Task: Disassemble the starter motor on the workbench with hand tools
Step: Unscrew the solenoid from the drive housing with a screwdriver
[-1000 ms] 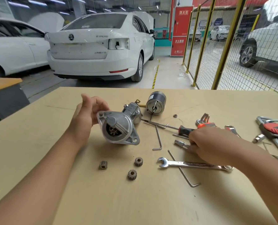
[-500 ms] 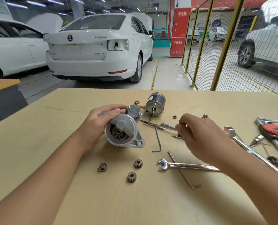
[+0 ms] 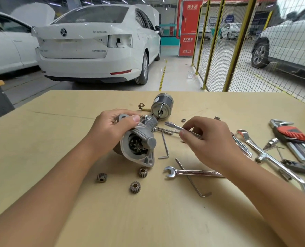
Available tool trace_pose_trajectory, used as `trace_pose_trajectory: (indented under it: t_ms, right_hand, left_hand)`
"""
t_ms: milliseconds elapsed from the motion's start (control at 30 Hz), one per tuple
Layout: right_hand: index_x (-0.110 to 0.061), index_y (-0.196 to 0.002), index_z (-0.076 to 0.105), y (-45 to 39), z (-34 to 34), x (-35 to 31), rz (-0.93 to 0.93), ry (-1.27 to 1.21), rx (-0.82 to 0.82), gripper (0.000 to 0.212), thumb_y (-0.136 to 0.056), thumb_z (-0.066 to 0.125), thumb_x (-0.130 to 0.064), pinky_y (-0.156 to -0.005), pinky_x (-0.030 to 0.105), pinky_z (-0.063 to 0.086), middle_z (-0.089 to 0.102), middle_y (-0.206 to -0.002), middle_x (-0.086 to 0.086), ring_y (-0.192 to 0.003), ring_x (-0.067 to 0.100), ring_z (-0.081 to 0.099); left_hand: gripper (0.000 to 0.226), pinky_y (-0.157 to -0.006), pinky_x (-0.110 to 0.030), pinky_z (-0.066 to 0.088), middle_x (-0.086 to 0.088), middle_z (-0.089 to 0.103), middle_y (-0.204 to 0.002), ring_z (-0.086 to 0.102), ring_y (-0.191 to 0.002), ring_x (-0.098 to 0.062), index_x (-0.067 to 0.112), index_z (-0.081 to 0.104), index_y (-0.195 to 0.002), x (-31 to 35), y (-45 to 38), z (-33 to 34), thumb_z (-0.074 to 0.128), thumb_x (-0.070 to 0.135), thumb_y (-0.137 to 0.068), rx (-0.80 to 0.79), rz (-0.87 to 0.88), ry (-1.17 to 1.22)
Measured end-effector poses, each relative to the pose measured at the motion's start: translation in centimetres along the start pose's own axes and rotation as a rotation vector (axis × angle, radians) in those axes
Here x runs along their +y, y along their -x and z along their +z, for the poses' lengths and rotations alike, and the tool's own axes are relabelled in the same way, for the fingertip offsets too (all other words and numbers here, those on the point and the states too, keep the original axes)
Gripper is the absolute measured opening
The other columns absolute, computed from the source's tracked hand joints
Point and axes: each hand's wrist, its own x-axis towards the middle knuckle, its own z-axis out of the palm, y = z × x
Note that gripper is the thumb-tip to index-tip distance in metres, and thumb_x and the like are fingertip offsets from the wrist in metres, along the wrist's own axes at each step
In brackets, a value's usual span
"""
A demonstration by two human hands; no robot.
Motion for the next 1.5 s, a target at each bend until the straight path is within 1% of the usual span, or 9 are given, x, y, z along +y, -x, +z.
trace_pose_trajectory:
  t_ms: [133,300,600,900,1033,1133,1267,1367,1500]
  right_hand:
    - [-0.031,-0.081,0.071,0.0,0.3,0.1,0.042,-0.050,0.011,0.012,-0.083,0.068,-0.019,-0.057,0.030,0.039,0.059,-0.060,-0.007,-0.061,0.008,0.051]
    - [-0.031,-0.086,0.073,0.2,0.6,0.1,0.022,-0.117,0.084,0.011,-0.083,0.073,-0.021,-0.065,0.028,0.047,0.068,-0.071,-0.015,-0.073,0.005,0.061]
    - [-0.029,-0.088,0.075,0.2,1.1,0.1,-0.056,-0.262,0.228,0.015,-0.082,0.076,-0.015,-0.071,0.032,0.055,0.071,-0.076,-0.017,-0.071,0.007,0.068]
    - [-0.036,-0.075,0.074,-1.2,2.0,-0.6,-0.044,-0.253,0.116,0.017,-0.084,0.077,-0.022,-0.060,0.015,0.043,0.070,-0.068,-0.024,-0.057,-0.003,0.063]
    - [-0.033,-0.070,0.074,-2.0,2.1,-0.1,0.038,-0.114,0.041,0.015,-0.084,0.071,-0.029,-0.061,0.020,0.044,0.070,-0.069,-0.022,-0.068,-0.002,0.064]
    - [-0.034,-0.075,0.076,-2.2,1.5,0.8,0.119,-0.129,0.012,0.014,-0.083,0.065,-0.037,-0.061,0.029,0.050,0.071,-0.070,-0.018,-0.068,0.004,0.065]
    - [-0.030,-0.080,0.076,-1.8,2.0,1.4,0.157,-0.179,-0.072,0.024,-0.085,0.056,-0.043,-0.049,0.032,0.042,0.068,-0.062,-0.004,-0.050,0.010,0.055]
    - [-0.021,-0.080,0.074,-1.7,2.5,1.4,0.194,-0.258,-0.086,0.029,-0.086,0.054,-0.040,-0.049,0.026,0.032,0.058,-0.054,-0.003,-0.043,0.004,0.040]
    - [-0.023,-0.080,0.075,-1.4,2.6,1.2,0.161,-0.266,-0.059,0.024,-0.094,0.058,-0.032,-0.053,0.025,0.036,0.062,-0.056,-0.013,-0.047,0.000,0.048]
  left_hand:
    - [0.043,-0.089,-0.027,0.059,0.004,0.075,-0.113,0.072,-0.107,-0.014,0.026,0.073,-0.119,-0.3,0.3,-0.8,0.067,0.048,-0.083,-0.087,-0.006,0.011]
    - [0.061,-0.097,-0.032,0.054,0.011,0.070,-0.123,0.070,-0.112,-0.007,0.044,0.053,-0.135,-0.3,0.2,-1.0,0.069,0.060,-0.079,-0.180,-0.152,0.052]
    - [0.042,-0.066,-0.029,0.059,0.001,0.080,-0.097,0.078,-0.087,-0.018,0.033,0.073,-0.101,0.2,0.4,0.2,0.069,0.068,-0.077,-0.124,-0.193,0.077]
    - [0.072,-0.092,-0.036,0.050,0.016,0.078,-0.106,0.071,-0.098,-0.001,0.044,0.074,-0.114,-0.2,0.1,0.7,0.030,0.092,-0.083,-0.111,-0.174,0.052]
    - [0.048,-0.061,-0.035,0.052,0.007,0.070,-0.078,0.069,-0.070,-0.019,0.037,0.078,-0.101,-0.6,-0.2,1.3,0.050,0.072,-0.085,-0.087,-0.176,0.003]
    - [0.042,-0.053,-0.028,0.050,0.004,0.070,-0.088,0.070,-0.065,-0.016,0.047,0.071,-0.109,-0.9,-0.2,1.8,0.061,0.071,-0.076,-0.126,-0.112,0.004]
    - [0.079,-0.070,-0.017,0.053,0.024,0.069,-0.110,0.071,-0.091,0.000,0.052,0.055,-0.128,-0.4,0.5,2.4,0.072,0.084,-0.058,-0.151,-0.049,-0.098]
    - [0.108,-0.089,-0.031,0.053,0.024,0.059,-0.124,0.062,-0.111,-0.005,0.053,0.039,-0.139,0.2,0.7,3.0,0.074,0.090,-0.043,-0.068,-0.028,-0.271]
    - [0.107,-0.090,-0.036,0.053,0.021,0.055,-0.120,0.057,-0.109,-0.007,0.050,0.042,-0.137,1.1,0.9,4.4,0.076,0.081,-0.041,0.030,0.097,-0.458]
